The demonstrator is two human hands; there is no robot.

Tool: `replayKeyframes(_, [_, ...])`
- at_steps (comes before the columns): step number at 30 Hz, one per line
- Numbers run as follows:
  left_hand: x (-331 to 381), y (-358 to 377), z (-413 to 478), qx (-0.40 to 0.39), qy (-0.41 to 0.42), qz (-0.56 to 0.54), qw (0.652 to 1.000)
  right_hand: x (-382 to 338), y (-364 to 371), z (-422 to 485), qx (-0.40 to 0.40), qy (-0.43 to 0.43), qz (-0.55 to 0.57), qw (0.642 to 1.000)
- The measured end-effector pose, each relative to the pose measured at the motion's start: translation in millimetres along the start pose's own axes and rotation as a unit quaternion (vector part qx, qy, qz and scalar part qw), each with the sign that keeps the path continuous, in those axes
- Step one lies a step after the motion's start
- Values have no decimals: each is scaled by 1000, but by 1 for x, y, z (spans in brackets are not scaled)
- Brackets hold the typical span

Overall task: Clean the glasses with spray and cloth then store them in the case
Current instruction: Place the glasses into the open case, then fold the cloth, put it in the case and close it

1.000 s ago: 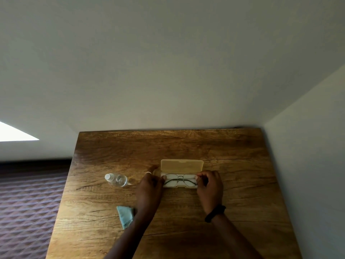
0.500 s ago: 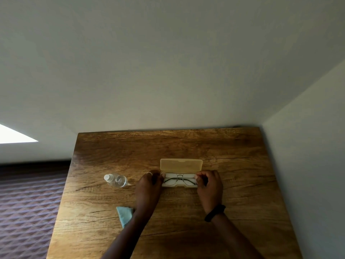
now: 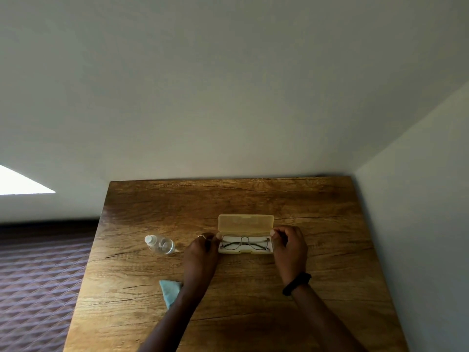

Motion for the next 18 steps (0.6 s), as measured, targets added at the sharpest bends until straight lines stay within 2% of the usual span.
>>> replayKeyframes(4, [-7,-13,-11,23,20,24,999,-4,-14,3,34,-18,-7,999])
replayKeyframes(10, [-33,-47,-38,117,77,56,989,-29,-30,-15,54,-94,0,994])
replayKeyframes(15, [-76,-81,-55,189,34,71,979,-48,-20,-46,25,-134,20,990])
replayKeyframes(18, [-100,-91,-61,198,7,65,978,-55,-8,-67,-10,-143,25,989])
Point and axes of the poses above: each hand's wrist, its own z-axis towards the middle knuckle, its own y-axis out of the palm, x = y × z, the point moved 8 cm from there along z, towards the middle knuckle, and after that the axes turned 15 degrees about -y, right-handed, at the moved point
